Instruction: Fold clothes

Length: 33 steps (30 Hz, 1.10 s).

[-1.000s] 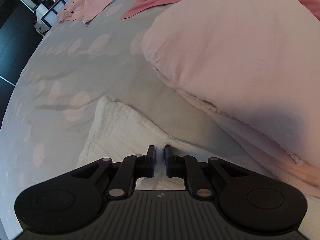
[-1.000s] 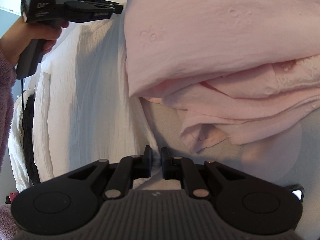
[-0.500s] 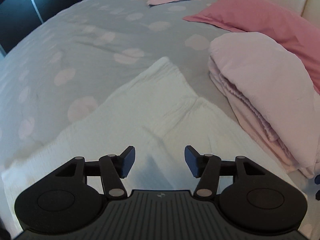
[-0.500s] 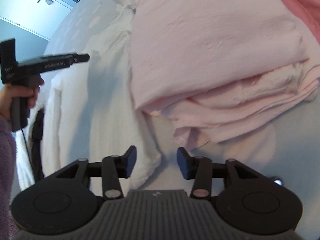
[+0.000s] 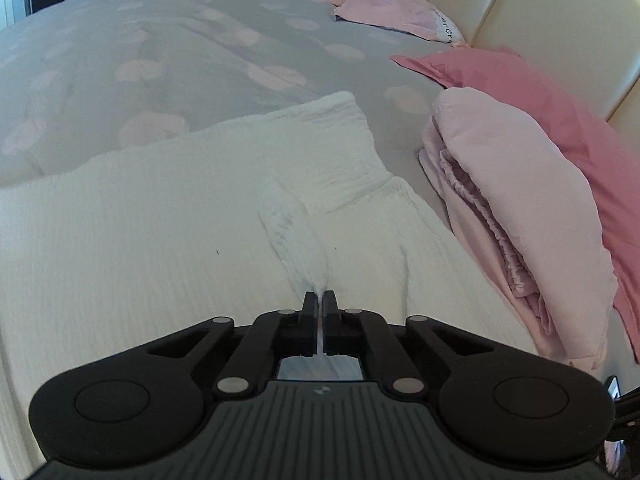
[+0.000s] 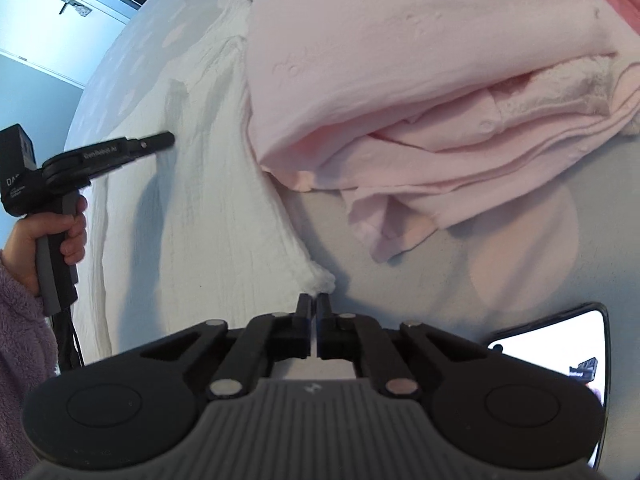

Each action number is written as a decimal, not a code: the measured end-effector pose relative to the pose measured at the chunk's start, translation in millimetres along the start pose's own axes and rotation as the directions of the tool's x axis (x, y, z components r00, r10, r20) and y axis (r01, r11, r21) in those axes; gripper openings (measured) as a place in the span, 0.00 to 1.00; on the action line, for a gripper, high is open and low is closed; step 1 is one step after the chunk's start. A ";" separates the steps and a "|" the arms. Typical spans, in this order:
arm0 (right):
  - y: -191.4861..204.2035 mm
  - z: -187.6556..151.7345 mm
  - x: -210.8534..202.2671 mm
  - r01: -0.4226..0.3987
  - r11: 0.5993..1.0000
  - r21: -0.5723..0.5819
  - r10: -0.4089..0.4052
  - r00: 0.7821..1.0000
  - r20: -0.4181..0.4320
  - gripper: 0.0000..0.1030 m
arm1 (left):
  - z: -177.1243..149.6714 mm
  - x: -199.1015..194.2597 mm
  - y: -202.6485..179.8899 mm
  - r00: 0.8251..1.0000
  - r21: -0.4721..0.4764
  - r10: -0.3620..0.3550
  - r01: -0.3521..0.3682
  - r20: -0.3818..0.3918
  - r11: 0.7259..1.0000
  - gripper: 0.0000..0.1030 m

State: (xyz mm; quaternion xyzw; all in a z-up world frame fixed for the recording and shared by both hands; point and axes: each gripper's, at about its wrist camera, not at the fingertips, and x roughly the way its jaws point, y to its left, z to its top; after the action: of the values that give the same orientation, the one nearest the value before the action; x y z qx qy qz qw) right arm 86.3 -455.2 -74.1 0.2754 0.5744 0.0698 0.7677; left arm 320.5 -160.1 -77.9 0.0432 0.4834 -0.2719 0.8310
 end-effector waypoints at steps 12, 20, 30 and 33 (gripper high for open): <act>-2.3 8.2 7.4 0.041 0.999 0.001 -0.041 0.998 -0.047 0.03 | 7.8 15.1 21.4 0.997 0.009 0.053 -0.053 -0.060 0.999 0.22; 9.1 12.2 -18.7 0.052 0.995 -0.087 -0.050 0.999 0.022 0.24 | -40.2 -36.3 13.3 0.997 -0.075 -0.068 0.064 -0.043 0.995 0.39; 43.6 -33.5 -17.6 0.034 0.978 -0.207 -0.032 0.999 0.011 0.28 | -161.5 -106.6 -40.9 0.989 -0.034 -0.095 0.092 -0.110 0.995 0.25; 53.4 -60.9 -17.0 0.023 0.969 -0.245 -0.024 1.000 0.000 0.37 | -200.6 -122.8 -51.1 0.990 -0.033 -0.068 0.065 -0.119 0.997 0.22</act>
State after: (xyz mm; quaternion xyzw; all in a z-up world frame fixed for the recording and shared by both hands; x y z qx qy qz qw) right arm 35.8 -396.8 -44.3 0.1717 0.5659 0.1313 0.7956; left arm 91.5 -85.9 -72.7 0.0311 0.5377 -0.2893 0.7913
